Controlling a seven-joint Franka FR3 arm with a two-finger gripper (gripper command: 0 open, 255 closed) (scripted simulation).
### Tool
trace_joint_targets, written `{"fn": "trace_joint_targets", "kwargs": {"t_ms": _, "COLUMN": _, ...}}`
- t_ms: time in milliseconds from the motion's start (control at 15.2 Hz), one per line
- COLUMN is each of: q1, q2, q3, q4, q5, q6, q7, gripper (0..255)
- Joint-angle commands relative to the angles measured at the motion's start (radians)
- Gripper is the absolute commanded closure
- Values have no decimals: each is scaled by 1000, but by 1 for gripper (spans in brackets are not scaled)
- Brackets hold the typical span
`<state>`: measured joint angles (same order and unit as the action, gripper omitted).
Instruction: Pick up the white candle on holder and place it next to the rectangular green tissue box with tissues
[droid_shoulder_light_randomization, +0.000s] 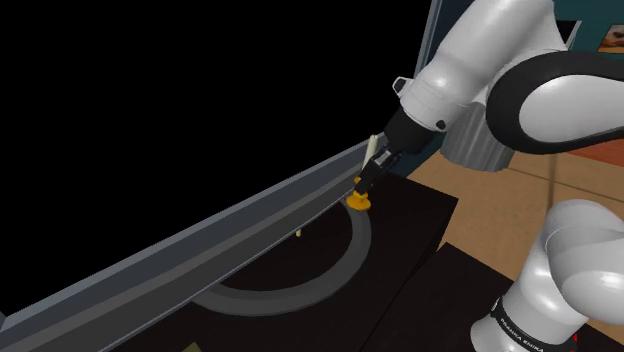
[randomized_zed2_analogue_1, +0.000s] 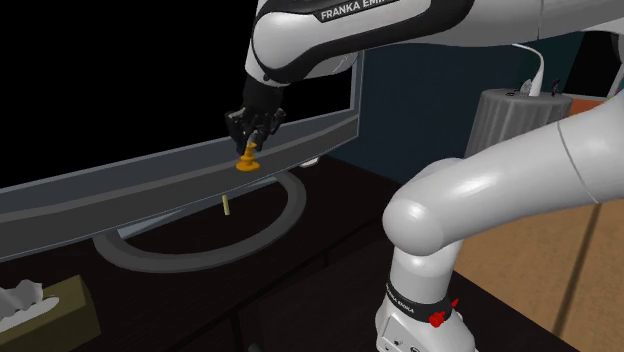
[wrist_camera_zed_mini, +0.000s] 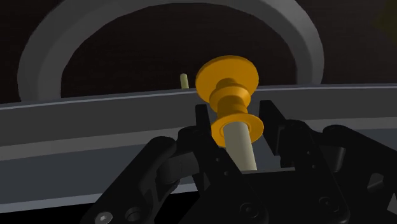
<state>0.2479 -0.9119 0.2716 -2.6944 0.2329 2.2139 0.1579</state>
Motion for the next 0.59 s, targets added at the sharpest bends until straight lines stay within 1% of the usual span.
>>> {"fn": "trace_joint_targets", "kwargs": {"t_ms": 0, "q1": 16, "q2": 28, "q3": 63, "q4": 25, "q5": 20, "q6": 11, "q7": 62, "gripper": 255}}
{"fn": "trace_joint_targets", "kwargs": {"t_ms": 264, "q1": 28, "q2": 87, "q3": 173, "q4": 84, "q5": 44, "q6": 25, "q7": 168, "gripper": 255}}
{"fn": "trace_joint_targets", "kwargs": {"t_ms": 528, "q1": 20, "q2": 159, "q3": 285, "q4": 161, "q5": 53, "q6": 37, "q7": 272, "gripper": 255}}
